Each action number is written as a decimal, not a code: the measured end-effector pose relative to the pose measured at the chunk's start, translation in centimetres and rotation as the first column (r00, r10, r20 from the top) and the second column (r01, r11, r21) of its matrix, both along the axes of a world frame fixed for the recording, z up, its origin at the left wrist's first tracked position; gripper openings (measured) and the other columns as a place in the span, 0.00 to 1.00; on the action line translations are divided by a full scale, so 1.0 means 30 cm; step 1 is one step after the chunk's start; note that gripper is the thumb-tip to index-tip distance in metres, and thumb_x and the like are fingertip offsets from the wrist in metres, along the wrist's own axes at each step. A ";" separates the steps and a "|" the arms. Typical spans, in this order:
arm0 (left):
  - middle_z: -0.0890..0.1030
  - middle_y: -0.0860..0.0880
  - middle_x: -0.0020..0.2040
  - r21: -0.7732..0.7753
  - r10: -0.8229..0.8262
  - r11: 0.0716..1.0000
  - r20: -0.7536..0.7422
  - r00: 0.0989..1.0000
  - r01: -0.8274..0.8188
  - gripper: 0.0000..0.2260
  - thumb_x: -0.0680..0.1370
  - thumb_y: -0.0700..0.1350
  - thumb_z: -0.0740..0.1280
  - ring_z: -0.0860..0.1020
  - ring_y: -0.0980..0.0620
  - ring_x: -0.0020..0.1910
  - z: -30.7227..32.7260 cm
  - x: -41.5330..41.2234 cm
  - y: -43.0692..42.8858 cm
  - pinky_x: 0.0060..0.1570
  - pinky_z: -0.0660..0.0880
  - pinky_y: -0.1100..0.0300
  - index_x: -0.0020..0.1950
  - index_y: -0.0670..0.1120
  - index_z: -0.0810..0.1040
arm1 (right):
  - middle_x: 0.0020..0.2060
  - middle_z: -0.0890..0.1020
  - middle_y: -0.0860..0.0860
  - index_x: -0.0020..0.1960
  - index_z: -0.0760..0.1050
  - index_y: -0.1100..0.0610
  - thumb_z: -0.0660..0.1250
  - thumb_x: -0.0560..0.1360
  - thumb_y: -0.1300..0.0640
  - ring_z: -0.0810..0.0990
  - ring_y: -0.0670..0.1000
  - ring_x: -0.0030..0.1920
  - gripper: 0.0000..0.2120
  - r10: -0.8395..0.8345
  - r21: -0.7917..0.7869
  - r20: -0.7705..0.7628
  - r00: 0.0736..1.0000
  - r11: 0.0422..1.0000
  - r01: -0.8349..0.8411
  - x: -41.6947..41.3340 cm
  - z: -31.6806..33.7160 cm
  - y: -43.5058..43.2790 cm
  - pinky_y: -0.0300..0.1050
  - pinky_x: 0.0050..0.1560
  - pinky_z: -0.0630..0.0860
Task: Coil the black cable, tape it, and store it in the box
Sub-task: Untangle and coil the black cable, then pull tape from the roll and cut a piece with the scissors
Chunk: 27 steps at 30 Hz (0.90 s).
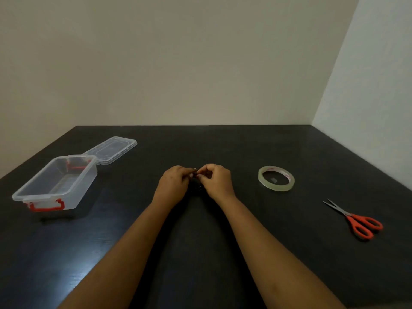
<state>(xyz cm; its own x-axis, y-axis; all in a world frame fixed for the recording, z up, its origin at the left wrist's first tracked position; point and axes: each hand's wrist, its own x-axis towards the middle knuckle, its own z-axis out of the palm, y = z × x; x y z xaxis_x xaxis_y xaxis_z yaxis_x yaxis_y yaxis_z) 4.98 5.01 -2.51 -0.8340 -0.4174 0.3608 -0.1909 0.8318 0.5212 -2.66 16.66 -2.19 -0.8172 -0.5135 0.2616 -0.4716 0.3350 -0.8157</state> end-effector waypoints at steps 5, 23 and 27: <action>0.79 0.55 0.59 -0.069 -0.050 0.996 0.073 0.996 0.055 0.14 0.81 0.52 0.57 0.73 0.53 0.61 -0.006 -0.004 0.004 0.55 0.73 0.55 0.61 0.54 0.77 | 0.43 0.83 0.48 0.47 0.81 0.53 0.68 0.75 0.58 0.80 0.44 0.43 0.04 -0.095 0.091 -0.002 0.995 0.991 0.095 0.022 -0.001 0.037 0.40 0.45 0.79; 0.71 0.47 0.64 -0.435 -0.072 0.900 -0.101 0.992 0.021 0.21 0.77 0.57 0.52 0.67 0.45 0.65 0.011 0.076 0.117 0.62 0.65 0.46 0.63 0.52 0.74 | 0.61 0.77 0.51 0.61 0.75 0.53 0.62 0.77 0.51 0.68 0.56 0.66 0.14 -0.394 0.538 -0.426 0.814 0.614 0.578 -0.092 0.027 0.383 0.59 0.67 0.59; 0.69 0.49 0.65 -0.346 -0.093 0.937 -0.130 0.987 0.043 0.15 0.78 0.53 0.59 0.64 0.47 0.67 0.021 0.027 0.165 0.65 0.60 0.47 0.63 0.54 0.72 | 0.55 0.80 0.48 0.60 0.76 0.49 0.62 0.78 0.54 0.74 0.53 0.61 0.12 -0.397 0.415 -0.400 0.826 0.725 0.549 -0.110 0.050 0.356 0.58 0.69 0.56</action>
